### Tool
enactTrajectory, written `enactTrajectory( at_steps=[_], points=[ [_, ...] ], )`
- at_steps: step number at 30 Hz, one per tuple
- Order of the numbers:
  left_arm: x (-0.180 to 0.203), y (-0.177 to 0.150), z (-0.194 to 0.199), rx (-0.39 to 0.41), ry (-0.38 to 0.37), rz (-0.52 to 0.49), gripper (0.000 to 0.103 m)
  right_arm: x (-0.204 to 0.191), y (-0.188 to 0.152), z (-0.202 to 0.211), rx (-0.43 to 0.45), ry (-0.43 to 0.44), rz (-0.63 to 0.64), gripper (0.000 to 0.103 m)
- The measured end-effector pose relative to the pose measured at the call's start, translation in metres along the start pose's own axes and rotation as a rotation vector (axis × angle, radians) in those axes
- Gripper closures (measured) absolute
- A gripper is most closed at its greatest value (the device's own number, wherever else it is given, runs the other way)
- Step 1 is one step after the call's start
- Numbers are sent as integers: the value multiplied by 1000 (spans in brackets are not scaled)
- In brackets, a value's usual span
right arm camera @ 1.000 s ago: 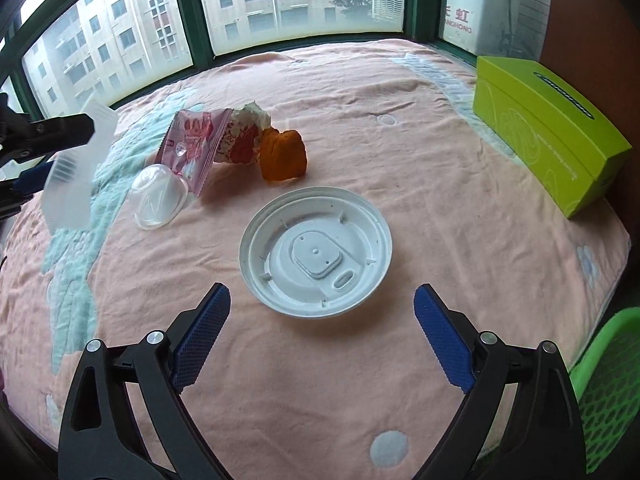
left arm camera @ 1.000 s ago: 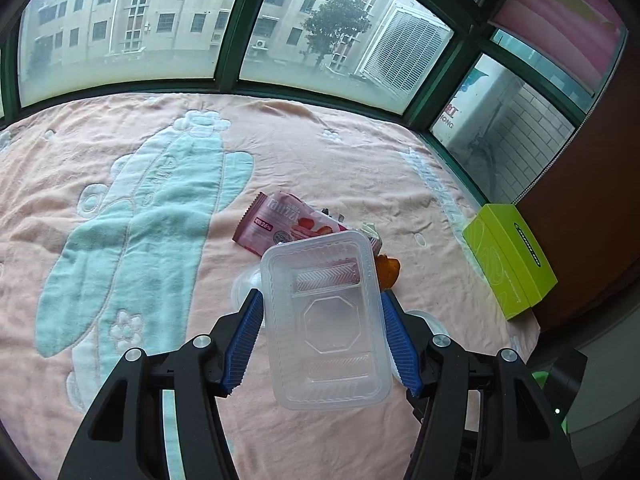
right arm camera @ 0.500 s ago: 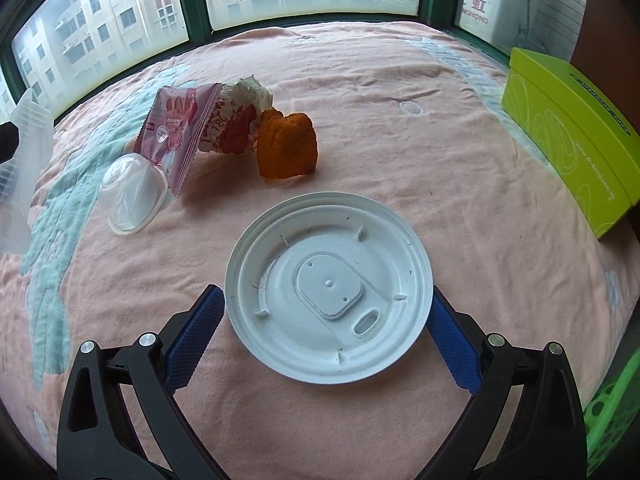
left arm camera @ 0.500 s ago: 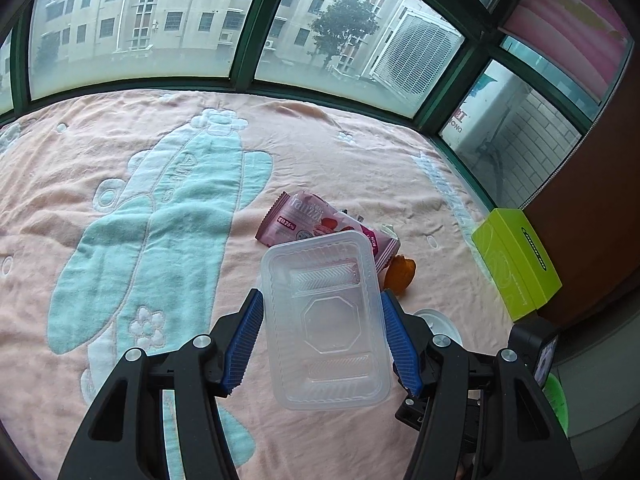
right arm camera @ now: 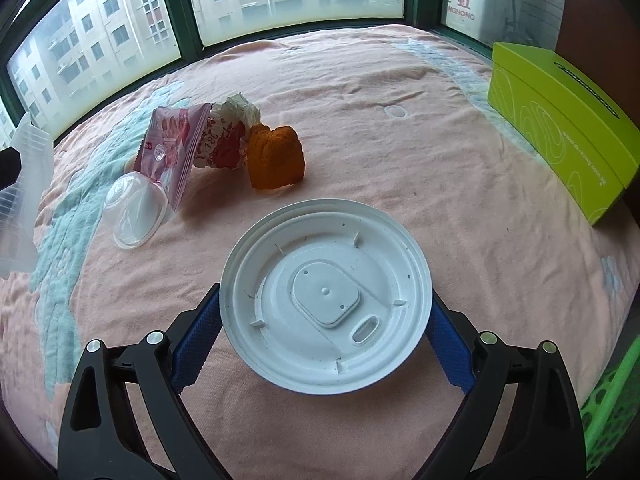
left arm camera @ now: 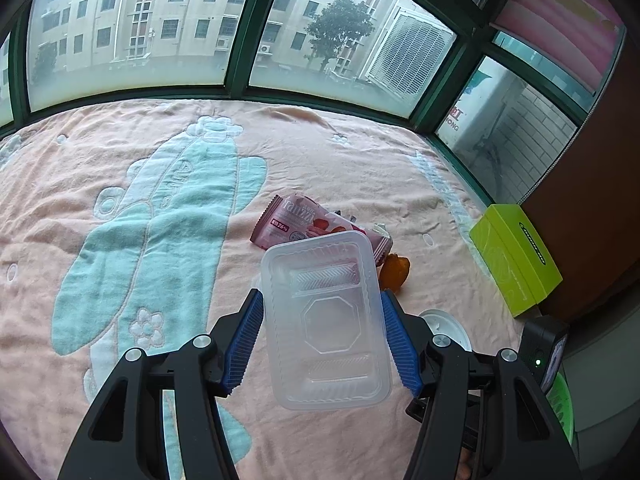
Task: Collect trash
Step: 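Carry the box and white lid to the green basket and open both tools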
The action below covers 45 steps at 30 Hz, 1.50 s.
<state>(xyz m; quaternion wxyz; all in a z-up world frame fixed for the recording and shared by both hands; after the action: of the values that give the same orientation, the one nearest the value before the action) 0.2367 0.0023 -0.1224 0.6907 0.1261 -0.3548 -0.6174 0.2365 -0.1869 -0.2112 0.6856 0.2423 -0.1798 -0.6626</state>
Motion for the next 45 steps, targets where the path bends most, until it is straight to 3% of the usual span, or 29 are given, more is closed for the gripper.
enactTrajectory(
  at_steps=[16, 45],
  points=[
    [39, -8, 25, 46, -8, -73, 45, 17, -13, 75, 87, -15, -25, 11],
    [169, -62, 36, 3, -163, -252, 46, 124, -82, 184, 169, -152, -234, 11]
  ],
)
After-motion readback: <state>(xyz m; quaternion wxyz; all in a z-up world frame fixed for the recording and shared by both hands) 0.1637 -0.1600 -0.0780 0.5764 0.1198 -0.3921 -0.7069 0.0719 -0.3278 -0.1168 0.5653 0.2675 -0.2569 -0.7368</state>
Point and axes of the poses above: each gripper's, at about its wrist camera, not at the fingertips, and z roughly against the way its jaws point, x to its right, y to its top, the point moved 9 cm from there along -z, roughly the way its jaws point, and after that the axes turned 1 degree about y, right-handed, at the moved point
